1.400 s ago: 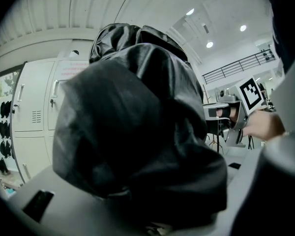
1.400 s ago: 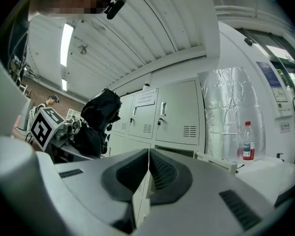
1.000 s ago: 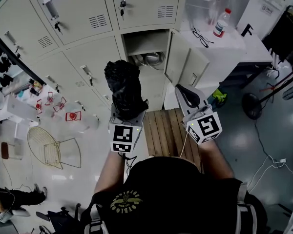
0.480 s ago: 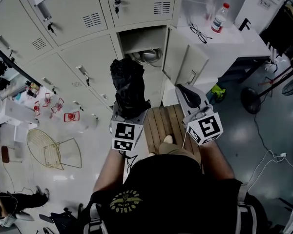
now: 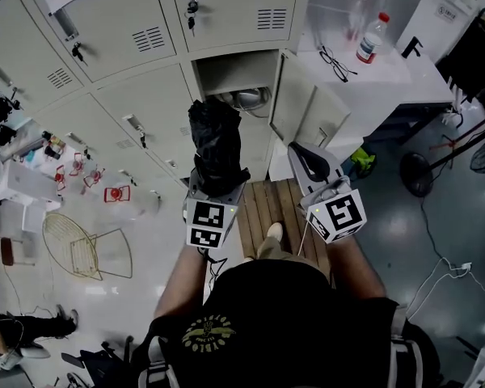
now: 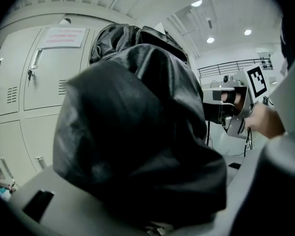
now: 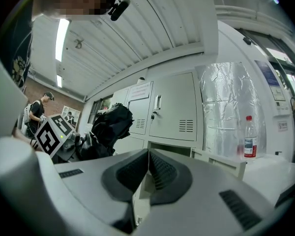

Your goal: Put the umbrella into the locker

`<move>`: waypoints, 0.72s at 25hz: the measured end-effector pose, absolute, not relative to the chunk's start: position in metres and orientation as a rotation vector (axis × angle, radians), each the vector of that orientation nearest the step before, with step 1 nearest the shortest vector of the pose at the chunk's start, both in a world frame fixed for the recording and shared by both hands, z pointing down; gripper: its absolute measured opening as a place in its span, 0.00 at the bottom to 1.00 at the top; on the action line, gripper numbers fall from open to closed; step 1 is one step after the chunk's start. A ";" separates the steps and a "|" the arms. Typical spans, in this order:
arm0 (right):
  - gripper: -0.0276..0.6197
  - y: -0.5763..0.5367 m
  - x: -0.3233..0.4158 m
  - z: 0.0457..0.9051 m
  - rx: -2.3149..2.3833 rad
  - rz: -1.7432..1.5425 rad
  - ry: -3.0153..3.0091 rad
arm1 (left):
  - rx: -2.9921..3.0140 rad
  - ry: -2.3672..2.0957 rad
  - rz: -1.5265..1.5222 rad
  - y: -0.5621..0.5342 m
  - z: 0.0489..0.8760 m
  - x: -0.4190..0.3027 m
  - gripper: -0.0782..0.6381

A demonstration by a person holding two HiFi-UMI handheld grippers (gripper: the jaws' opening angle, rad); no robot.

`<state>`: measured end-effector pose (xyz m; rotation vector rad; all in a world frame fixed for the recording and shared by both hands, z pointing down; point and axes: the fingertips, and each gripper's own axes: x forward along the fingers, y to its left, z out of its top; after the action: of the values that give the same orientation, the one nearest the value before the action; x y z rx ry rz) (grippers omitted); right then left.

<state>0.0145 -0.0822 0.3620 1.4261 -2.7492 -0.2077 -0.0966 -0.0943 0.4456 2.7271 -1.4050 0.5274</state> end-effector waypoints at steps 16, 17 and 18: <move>0.09 -0.131 0.015 0.361 1.357 -0.200 -2.804 | 2.694 -1.342 0.619 -0.142 0.464 -0.072 0.51; 0.09 -0.134 0.016 0.363 1.353 -0.198 -2.806 | 2.691 -1.340 0.627 -0.145 0.466 -0.071 0.51; 0.09 -0.137 0.016 0.364 1.349 -0.195 -2.808 | 2.687 -1.337 0.636 -0.148 0.468 -0.070 0.51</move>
<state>0.0159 -0.1371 0.3636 1.3495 -2.8076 -0.1951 -0.0704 -0.1482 0.4683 2.6874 -1.3372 0.6355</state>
